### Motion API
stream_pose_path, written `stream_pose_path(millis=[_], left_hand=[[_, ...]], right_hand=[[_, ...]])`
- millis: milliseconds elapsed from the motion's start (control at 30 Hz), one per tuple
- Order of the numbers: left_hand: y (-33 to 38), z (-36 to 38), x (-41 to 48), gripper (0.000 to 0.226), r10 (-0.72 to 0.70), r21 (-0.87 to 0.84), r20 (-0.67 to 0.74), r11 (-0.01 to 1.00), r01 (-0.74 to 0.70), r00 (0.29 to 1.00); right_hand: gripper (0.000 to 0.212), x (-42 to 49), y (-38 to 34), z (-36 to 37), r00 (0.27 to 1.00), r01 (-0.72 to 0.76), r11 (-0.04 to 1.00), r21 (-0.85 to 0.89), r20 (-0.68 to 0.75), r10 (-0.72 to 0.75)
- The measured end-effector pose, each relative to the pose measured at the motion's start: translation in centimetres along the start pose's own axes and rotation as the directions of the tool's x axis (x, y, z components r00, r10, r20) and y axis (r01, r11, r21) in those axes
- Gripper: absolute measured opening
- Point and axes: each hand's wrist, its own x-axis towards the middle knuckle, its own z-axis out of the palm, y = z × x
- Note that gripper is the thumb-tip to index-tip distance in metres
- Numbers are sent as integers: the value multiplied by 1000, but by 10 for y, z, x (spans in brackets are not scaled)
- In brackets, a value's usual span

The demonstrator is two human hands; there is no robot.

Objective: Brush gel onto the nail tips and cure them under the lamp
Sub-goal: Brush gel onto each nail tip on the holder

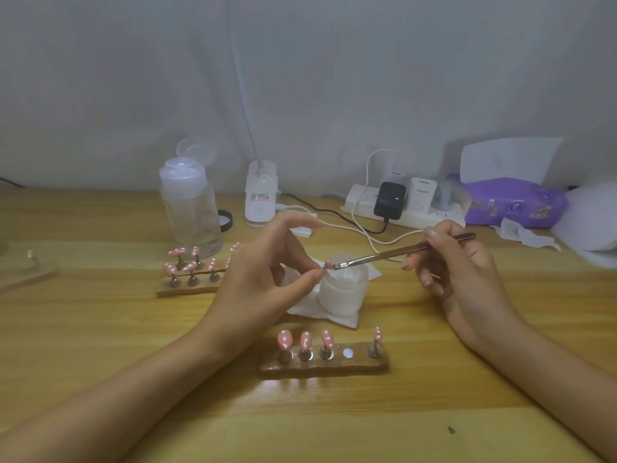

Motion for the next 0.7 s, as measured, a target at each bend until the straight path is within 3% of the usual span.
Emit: stream_pose_path(millis=[133, 267, 433, 700], left_hand=[[0, 0, 0, 50, 0, -1, -3, 1000, 0, 1000], [1, 0, 0, 50, 6, 10, -2, 1000, -6, 1000], [2, 0, -1, 49, -3, 4, 3, 1000, 3, 1000], [-3, -1, -2, 44, -6, -32, 16, 999, 7, 1000]], right_hand=[[24, -1, -1, 1, 998, 29, 999, 20, 63, -30], [39, 0, 1, 0, 1000, 4, 1000, -11, 13, -4], [23, 0, -1, 1, 997, 18, 999, 37, 74, -21], [41, 0, 1, 0, 1000, 20, 1000, 4, 3, -20]])
